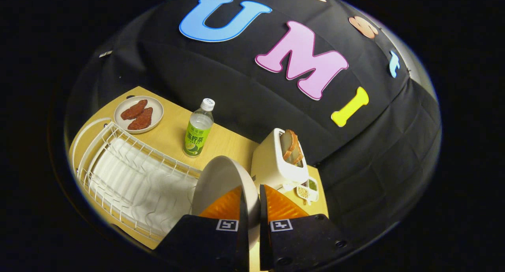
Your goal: Take the plate from the dish rack, then take the spoon from the basket and place it into the plate.
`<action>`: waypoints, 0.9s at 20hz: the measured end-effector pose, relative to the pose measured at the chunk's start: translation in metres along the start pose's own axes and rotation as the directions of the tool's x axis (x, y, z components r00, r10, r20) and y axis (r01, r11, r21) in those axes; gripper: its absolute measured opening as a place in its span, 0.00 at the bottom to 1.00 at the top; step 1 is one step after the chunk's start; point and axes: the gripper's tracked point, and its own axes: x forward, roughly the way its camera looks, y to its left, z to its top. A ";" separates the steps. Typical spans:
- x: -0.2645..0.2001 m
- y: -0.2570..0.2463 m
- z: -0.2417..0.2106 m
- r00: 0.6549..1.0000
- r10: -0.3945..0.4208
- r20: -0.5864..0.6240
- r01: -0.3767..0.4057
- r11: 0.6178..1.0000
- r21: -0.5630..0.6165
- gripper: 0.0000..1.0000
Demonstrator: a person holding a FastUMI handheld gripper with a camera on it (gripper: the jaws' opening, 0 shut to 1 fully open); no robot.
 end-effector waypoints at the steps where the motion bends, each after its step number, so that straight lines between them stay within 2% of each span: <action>1: -0.002 -0.003 0.009 1.000 -0.012 0.025 0.013 1.000 -0.010 0.15; 4: -0.007 -0.013 0.028 0.997 -0.021 0.074 0.022 1.000 -0.012 0.14; 7: -0.014 -0.034 0.034 0.995 -0.006 0.095 -0.003 0.996 0.090 0.14; 10: -0.028 -0.051 0.031 0.987 0.081 0.141 -0.103 0.982 0.157 0.14; 12: -0.039 -0.067 0.027 0.979 0.115 0.167 -0.150 0.966 0.211 0.14; 15: -0.056 -0.092 0.012 0.975 0.129 0.183 -0.180 0.937 0.301 0.14; 18: -0.079 -0.106 -0.007 0.957 0.207 0.204 -0.271 0.887 0.374 0.14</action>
